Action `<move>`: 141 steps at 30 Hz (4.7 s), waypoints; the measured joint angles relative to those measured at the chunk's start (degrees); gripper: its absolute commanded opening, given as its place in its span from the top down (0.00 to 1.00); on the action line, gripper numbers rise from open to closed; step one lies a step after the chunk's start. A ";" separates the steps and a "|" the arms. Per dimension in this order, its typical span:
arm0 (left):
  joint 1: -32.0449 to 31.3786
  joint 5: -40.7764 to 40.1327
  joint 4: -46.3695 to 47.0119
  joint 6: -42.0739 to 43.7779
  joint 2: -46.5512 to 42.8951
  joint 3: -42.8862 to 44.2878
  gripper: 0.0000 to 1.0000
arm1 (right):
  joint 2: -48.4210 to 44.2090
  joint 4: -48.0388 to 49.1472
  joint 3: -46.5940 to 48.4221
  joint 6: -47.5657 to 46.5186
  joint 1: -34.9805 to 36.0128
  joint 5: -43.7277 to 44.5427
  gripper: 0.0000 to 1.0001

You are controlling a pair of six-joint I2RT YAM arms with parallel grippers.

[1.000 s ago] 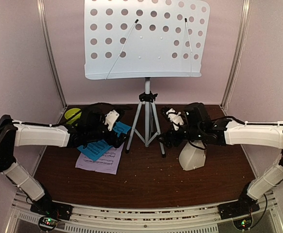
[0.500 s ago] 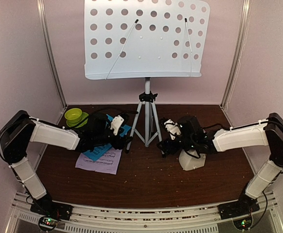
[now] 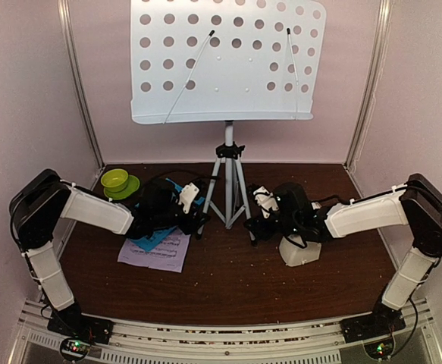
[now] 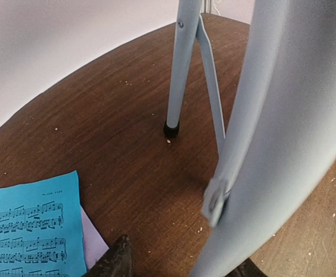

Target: Set up the instrument practice props

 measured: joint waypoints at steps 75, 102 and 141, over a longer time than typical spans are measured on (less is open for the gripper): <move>-2.36 3.74 -10.19 5.64 -10.32 -6.08 1.00 | -16.57 -6.12 -13.99 0.94 4.17 1.97 1.00; 4.57 10.62 -15.37 13.25 -2.56 4.31 1.00 | -16.17 -7.13 -11.98 6.32 4.33 7.28 1.00; 5.95 7.45 -16.52 12.66 3.72 12.13 0.93 | -7.04 -4.87 -6.36 9.66 4.17 11.87 0.89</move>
